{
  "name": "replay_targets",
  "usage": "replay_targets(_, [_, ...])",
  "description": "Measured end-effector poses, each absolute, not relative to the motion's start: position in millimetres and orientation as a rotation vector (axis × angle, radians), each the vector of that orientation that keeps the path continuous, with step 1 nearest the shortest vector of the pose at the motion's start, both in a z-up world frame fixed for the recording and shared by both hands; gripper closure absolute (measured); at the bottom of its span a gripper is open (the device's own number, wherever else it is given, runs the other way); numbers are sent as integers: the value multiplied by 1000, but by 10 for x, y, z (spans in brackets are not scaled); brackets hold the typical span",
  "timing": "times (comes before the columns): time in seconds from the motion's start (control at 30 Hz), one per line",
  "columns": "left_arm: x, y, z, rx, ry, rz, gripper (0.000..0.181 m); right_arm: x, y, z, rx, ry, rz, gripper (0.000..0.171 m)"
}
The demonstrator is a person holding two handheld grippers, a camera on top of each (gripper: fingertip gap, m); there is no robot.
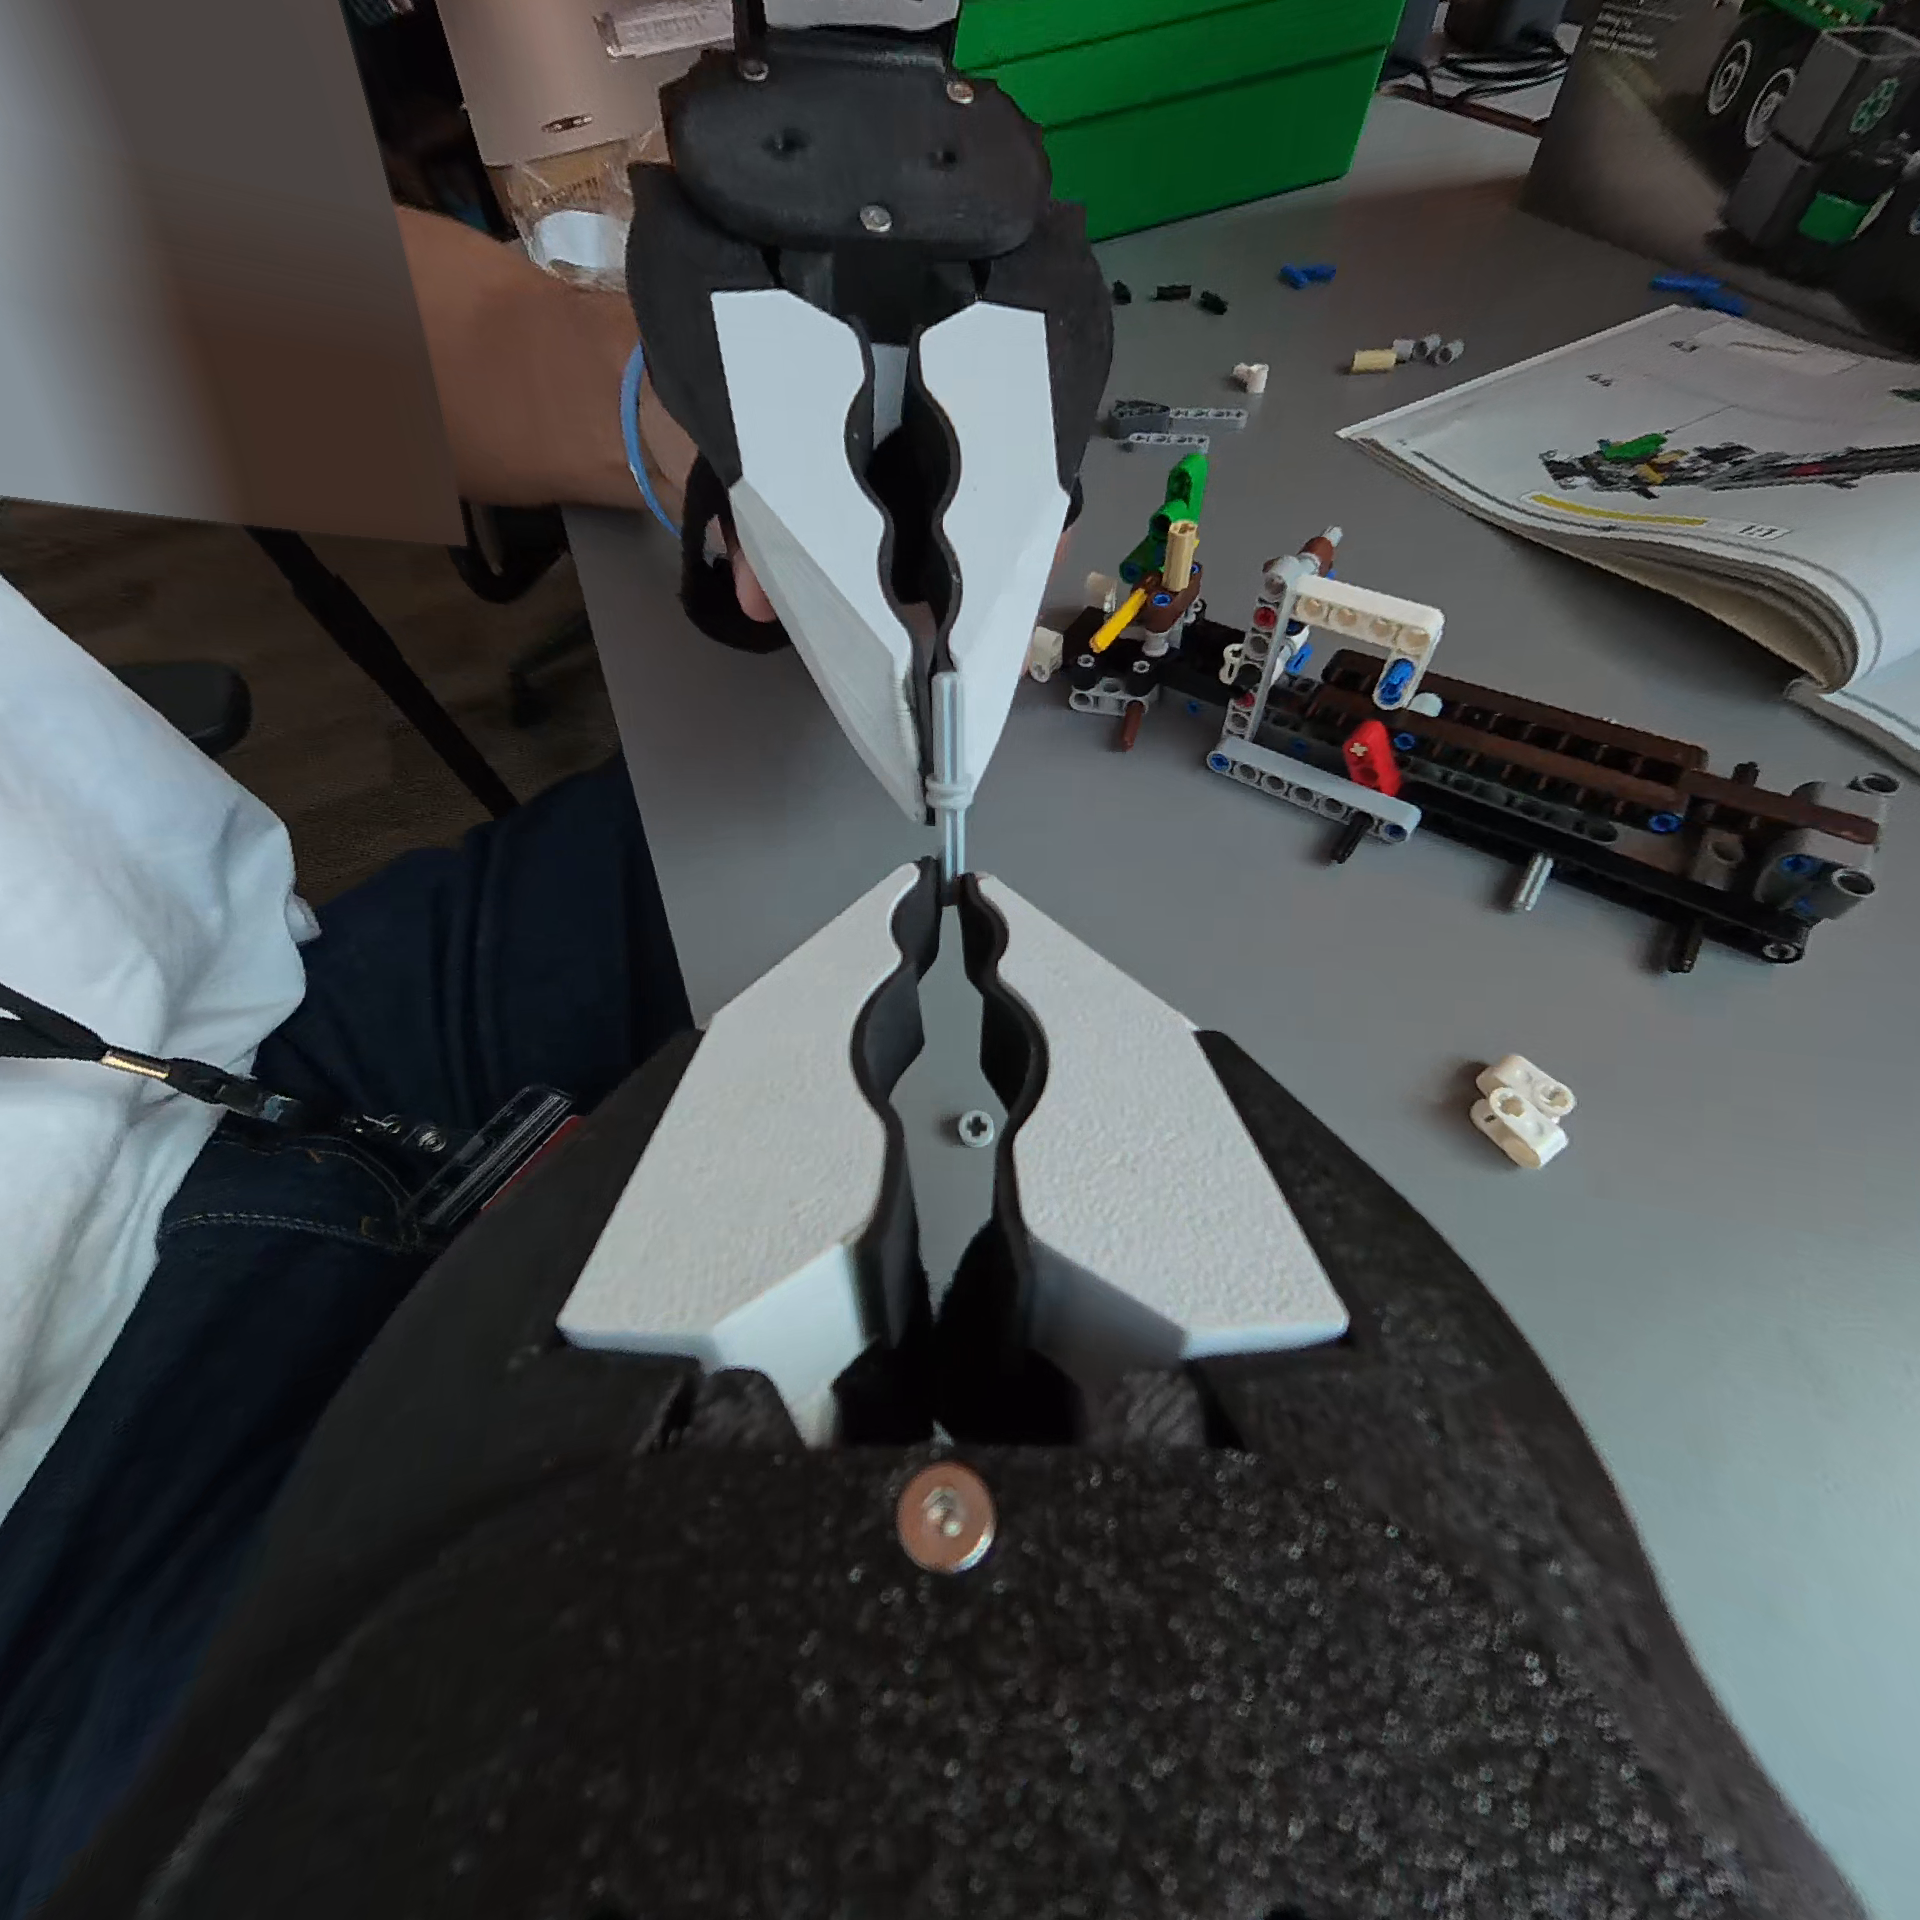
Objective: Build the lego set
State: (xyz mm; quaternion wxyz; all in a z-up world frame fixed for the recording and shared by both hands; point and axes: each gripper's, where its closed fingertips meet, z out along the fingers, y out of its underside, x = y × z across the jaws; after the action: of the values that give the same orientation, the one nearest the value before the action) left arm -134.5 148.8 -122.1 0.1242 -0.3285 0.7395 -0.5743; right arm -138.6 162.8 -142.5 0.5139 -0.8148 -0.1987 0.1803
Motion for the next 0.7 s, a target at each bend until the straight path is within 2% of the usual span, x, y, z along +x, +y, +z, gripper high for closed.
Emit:
replay_targets(0.13, [-1313,1517,-1165,-938,2098,-1670,181,-1385,1650,-1359,-1927,-426,485,169])
replay_targets(0.27, [-1288,1555,-1128,-947,2058,-1695,168,-1426,1648,-1328,-1920,-412,525,169])
replay_targets(0.53, [-1294,1549,-1075,-924,2027,-1736,173,-1413,1677,-1288,-1905,-350,574,169])
replay_targets(0.7, [-1273,1573,-1053,-972,2016,-1749,161,-1408,1699,-1270,-1891,-325,575,169])
